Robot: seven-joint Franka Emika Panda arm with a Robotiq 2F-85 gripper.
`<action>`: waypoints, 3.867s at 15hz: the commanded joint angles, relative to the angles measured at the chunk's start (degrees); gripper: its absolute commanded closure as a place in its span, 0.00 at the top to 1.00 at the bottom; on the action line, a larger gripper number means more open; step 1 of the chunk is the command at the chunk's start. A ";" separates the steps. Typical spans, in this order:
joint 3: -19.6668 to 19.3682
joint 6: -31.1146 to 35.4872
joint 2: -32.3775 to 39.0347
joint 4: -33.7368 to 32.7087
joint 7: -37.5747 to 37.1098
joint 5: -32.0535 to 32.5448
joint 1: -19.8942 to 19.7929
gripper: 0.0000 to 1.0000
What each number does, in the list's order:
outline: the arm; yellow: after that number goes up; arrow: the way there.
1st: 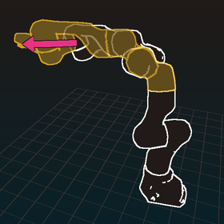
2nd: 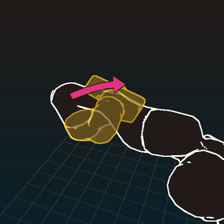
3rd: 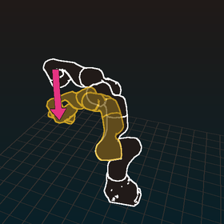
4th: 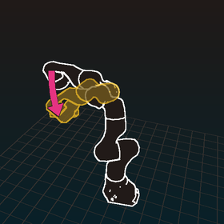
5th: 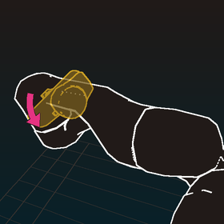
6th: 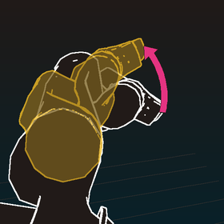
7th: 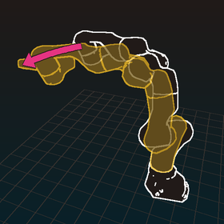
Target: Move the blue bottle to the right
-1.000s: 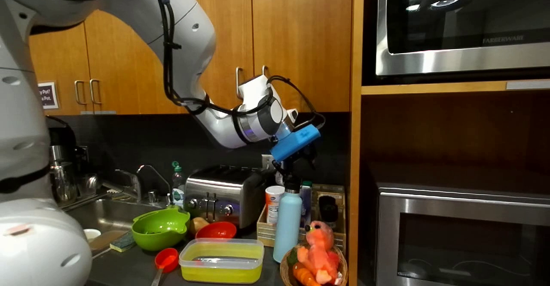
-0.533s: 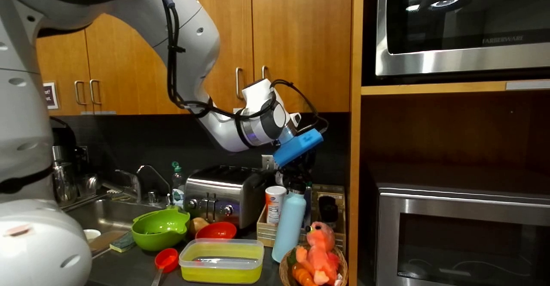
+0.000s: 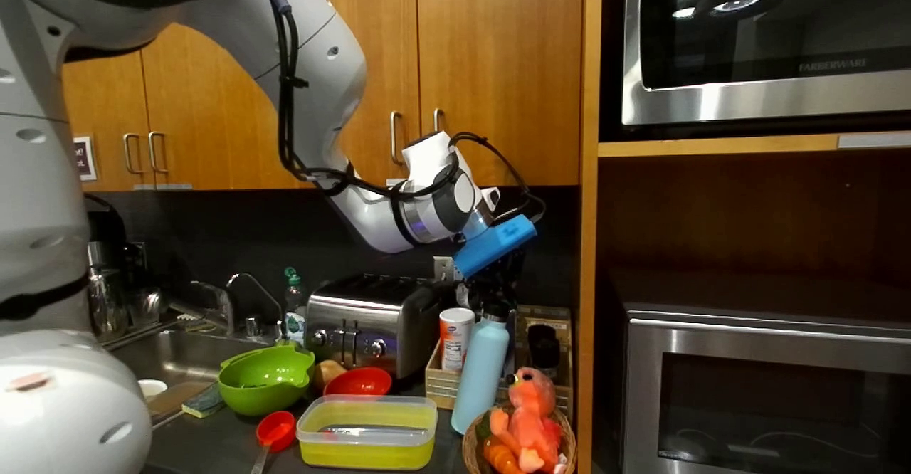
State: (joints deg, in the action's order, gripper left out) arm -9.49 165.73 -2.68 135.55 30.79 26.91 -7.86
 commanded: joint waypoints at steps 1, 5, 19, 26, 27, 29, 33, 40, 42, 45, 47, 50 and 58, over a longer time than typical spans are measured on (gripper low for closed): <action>0.50 0.96 -1.44 0.41 -1.08 0.48 -0.17 0.02; 1.40 0.48 -3.47 1.32 -4.30 0.06 0.28 0.02; 6.20 0.23 -9.28 2.80 -20.49 6.86 -0.35 0.02; 7.61 -2.43 -14.39 4.04 -26.22 11.41 -1.08 0.02; 7.76 -2.98 -15.48 4.51 -27.20 11.27 -1.11 0.02; 8.68 -4.74 -18.41 5.85 -30.31 11.81 -1.83 0.02; 11.11 -7.53 -23.25 7.79 -36.79 14.17 -3.77 0.02; 14.37 -11.52 -29.84 9.91 -43.61 17.76 -7.29 0.02; 14.69 -13.29 -31.84 10.27 -44.47 18.40 -8.33 0.02; 14.82 -16.51 -34.81 10.52 -45.31 19.78 -9.52 0.02; 14.79 -18.66 -36.81 10.80 -46.04 20.74 -9.86 0.02; 14.69 -21.80 -39.63 11.50 -47.25 21.73 -9.86 0.02; 15.02 -31.07 -46.74 13.90 -50.58 23.32 -9.55 0.02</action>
State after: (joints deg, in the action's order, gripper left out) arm 4.63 138.29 -45.06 148.24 -17.42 48.08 -16.83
